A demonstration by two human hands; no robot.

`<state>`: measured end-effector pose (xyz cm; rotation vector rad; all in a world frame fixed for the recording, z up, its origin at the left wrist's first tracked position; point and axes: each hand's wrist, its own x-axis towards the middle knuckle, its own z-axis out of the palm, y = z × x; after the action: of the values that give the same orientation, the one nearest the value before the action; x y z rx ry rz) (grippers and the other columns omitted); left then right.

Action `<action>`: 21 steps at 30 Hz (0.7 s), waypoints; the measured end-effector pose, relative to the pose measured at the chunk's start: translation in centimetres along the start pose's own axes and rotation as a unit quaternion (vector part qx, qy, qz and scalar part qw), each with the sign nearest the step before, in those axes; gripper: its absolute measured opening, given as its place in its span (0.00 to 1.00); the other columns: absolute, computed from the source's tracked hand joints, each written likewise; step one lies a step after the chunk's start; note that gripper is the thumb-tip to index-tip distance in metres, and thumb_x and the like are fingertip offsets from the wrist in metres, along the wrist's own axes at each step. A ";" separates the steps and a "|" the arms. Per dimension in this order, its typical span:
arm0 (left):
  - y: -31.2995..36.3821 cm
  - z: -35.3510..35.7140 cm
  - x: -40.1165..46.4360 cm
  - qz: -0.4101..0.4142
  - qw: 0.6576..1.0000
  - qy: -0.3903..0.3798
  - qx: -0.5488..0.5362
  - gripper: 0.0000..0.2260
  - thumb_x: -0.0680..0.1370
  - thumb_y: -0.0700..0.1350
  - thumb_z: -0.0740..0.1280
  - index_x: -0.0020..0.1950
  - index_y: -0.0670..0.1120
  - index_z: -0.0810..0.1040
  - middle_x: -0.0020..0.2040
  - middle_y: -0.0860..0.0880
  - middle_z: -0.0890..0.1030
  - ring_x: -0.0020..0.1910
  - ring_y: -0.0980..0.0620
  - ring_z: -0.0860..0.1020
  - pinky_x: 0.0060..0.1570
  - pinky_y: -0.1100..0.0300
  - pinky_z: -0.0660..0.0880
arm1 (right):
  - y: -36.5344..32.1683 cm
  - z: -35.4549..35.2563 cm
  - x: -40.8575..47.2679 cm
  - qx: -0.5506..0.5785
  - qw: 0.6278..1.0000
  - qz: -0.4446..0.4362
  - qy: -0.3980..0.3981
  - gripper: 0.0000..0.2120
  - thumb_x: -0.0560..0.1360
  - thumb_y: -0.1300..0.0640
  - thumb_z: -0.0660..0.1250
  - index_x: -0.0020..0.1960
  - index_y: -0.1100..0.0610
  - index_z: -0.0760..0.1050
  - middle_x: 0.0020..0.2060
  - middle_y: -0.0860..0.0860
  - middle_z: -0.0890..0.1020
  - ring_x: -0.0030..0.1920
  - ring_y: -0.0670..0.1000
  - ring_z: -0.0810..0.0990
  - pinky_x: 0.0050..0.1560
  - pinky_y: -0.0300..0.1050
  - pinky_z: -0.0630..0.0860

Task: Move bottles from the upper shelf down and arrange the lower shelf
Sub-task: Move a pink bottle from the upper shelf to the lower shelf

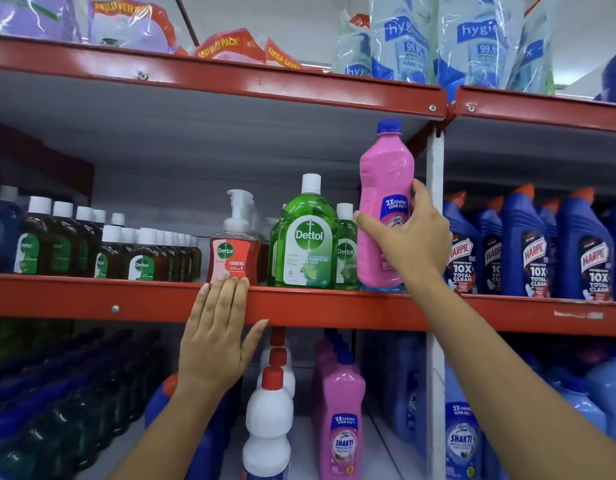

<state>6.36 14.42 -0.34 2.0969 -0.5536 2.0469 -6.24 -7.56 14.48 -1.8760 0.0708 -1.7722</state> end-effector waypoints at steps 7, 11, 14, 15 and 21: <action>0.0 -0.3 0.1 0.004 1.000 0.001 0.009 0.28 0.83 0.57 0.48 0.72 0.37 0.65 0.68 0.36 0.72 0.70 0.40 0.65 0.76 0.50 0.52 | -1.3 -3.6 -4.3 0.030 0.999 0.032 -0.005 0.42 0.59 0.36 0.76 0.68 0.49 0.68 0.52 0.45 0.80 0.50 0.48 0.78 0.48 0.45 0.74; 0.0 -0.3 0.0 0.010 1.000 0.016 0.009 0.27 0.84 0.57 0.50 0.72 0.36 0.65 0.68 0.36 0.72 0.70 0.40 0.65 0.75 0.49 0.54 | 0.2 -4.2 -9.9 0.060 0.996 0.065 -0.011 0.42 0.57 0.36 0.77 0.67 0.48 0.69 0.48 0.41 0.77 0.47 0.45 0.78 0.47 0.42 0.74; 0.0 -0.2 0.0 0.011 1.000 0.023 0.014 0.26 0.84 0.56 0.51 0.72 0.37 0.64 0.69 0.37 0.71 0.71 0.41 0.65 0.76 0.48 0.54 | 2.5 -3.3 -14.9 0.073 0.993 0.090 -0.002 0.43 0.55 0.33 0.74 0.66 0.47 0.69 0.52 0.45 0.82 0.49 0.49 0.82 0.49 0.51 0.80; 0.0 -0.2 -0.1 0.011 1.000 0.023 0.015 0.26 0.84 0.56 0.51 0.72 0.37 0.64 0.69 0.37 0.71 0.71 0.40 0.65 0.76 0.48 0.54 | 3.4 -2.9 -16.5 0.072 0.992 0.103 0.001 0.43 0.54 0.32 0.74 0.66 0.47 0.70 0.53 0.47 0.83 0.49 0.50 0.82 0.49 0.53 0.81; -0.1 0.2 -0.4 0.014 0.999 0.041 0.020 0.27 0.84 0.56 0.52 0.73 0.37 0.64 0.69 0.37 0.71 0.71 0.40 0.66 0.75 0.49 0.54 | 7.2 -0.2 -24.4 0.049 0.984 0.171 -0.026 0.43 0.56 0.39 0.78 0.68 0.49 0.68 0.58 0.49 0.81 0.52 0.51 0.81 0.51 0.52 0.80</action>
<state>6.60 14.54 -0.68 2.0264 -0.5355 2.1668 -7.21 -3.91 -10.68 -1.7209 0.2657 -1.4668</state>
